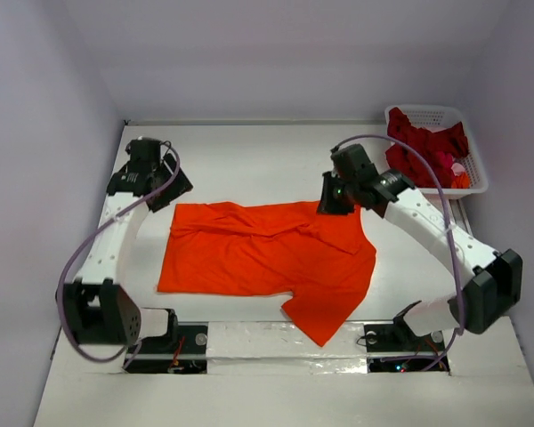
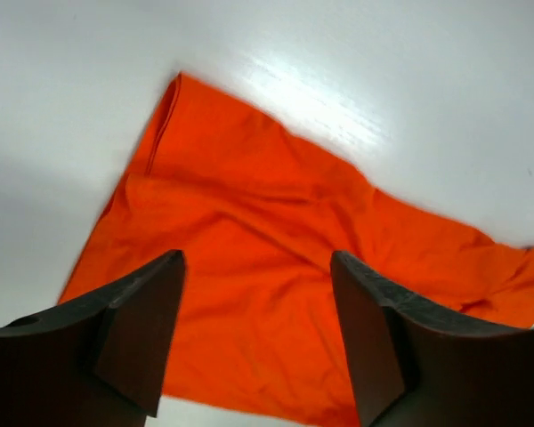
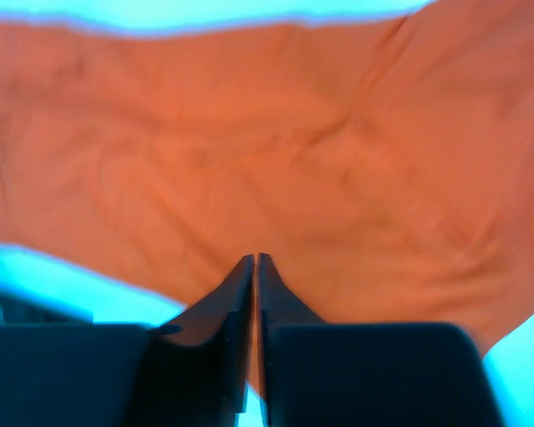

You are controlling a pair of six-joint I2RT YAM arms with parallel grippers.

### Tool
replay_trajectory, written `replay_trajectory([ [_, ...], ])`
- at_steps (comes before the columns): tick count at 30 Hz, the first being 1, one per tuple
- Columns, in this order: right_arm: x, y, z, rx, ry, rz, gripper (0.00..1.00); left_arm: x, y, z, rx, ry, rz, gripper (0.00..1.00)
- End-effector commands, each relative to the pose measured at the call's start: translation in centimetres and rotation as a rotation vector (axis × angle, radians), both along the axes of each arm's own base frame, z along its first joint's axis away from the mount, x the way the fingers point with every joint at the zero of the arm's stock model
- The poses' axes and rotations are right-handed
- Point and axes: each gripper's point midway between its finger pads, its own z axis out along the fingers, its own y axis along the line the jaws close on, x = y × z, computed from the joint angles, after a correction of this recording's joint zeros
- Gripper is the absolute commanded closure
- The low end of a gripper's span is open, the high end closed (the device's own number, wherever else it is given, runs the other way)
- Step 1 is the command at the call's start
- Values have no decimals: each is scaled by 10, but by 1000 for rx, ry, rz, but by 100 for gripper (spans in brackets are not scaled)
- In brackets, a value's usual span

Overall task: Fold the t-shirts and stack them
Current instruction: Fold the tshirt

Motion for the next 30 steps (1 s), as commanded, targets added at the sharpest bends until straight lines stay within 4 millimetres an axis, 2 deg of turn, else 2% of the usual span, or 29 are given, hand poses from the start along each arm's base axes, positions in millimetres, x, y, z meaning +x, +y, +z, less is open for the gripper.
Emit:
replay_trajectory([
  [1,-62,4,-20,-47,112,144,79,-48,0,-20,4,89,-17,35],
  [2,-72,6,-21,-41,119,160,73,-53,-4,-19,-17,77,-28,22],
  [3,-82,1,-24,-39,126,162,63,-60,-3,-14,-16,56,-23,15],
  [4,-92,1,-27,-39,141,183,58,-68,-2,-21,-14,75,-22,11],
  [6,-108,-1,-30,-37,149,205,49,-80,-3,-26,-16,102,-28,10],
  [7,-113,-8,-40,-60,169,193,48,-88,-5,-36,-29,131,-40,11],
  [9,-116,-14,-45,-66,172,167,57,-96,-6,-40,-36,136,-44,16],
  [10,-115,-15,-45,-65,154,154,68,-102,-6,-48,-37,150,-44,17],
  [11,-114,-16,-47,-66,153,142,75,-103,-6,-48,-37,143,-42,19],
  [12,-110,-14,-44,-63,143,131,82,-101,-6,-47,-37,126,-40,27],
  [13,-102,-15,-42,-70,120,106,99,-99,-6,-48,-37,121,-40,32],
  [14,-92,-9,-35,-57,105,79,100,-96,-6,-46,-38,113,-41,40],
  [15,-83,-7,-32,-62,85,60,100,-88,-7,-48,-38,116,-41,54],
  [16,-74,0,-27,-45,65,53,100,-79,-9,-42,-46,100,-47,60],
  [17,-66,7,-35,-57,86,43,100,-71,-11,-41,-54,96,-54,65],
  [18,-53,11,-28,-46,69,25,100,-61,-13,-50,-58,128,-58,72],
  [19,-41,12,-31,-51,67,0,100,-49,-14,-45,-61,117,-60,77],
  [20,-32,13,-34,-61,71,-9,100,-42,-17,-47,-77,121,-69,84],
  [21,-18,17,-44,-82,90,-24,100,-30,-18,-55,-81,136,-68,97],
  [23,-1,16,-55,-101,107,-47,100,-12,-22,-52,-96,114,-66,100],
  [24,3,19,-71,-125,144,-42,100,-7,-23,-60,-103,136,-68,100],
  [25,12,21,-71,-117,143,-48,100,0,-25,-57,-112,126,-72,100],
  [28,24,23,-87,-140,167,-53,100,11,-28,-66,-109,146,-75,100],
  [30,33,14,-96,-134,188,-81,100,16,-28,-78,-104,167,-72,100],
])
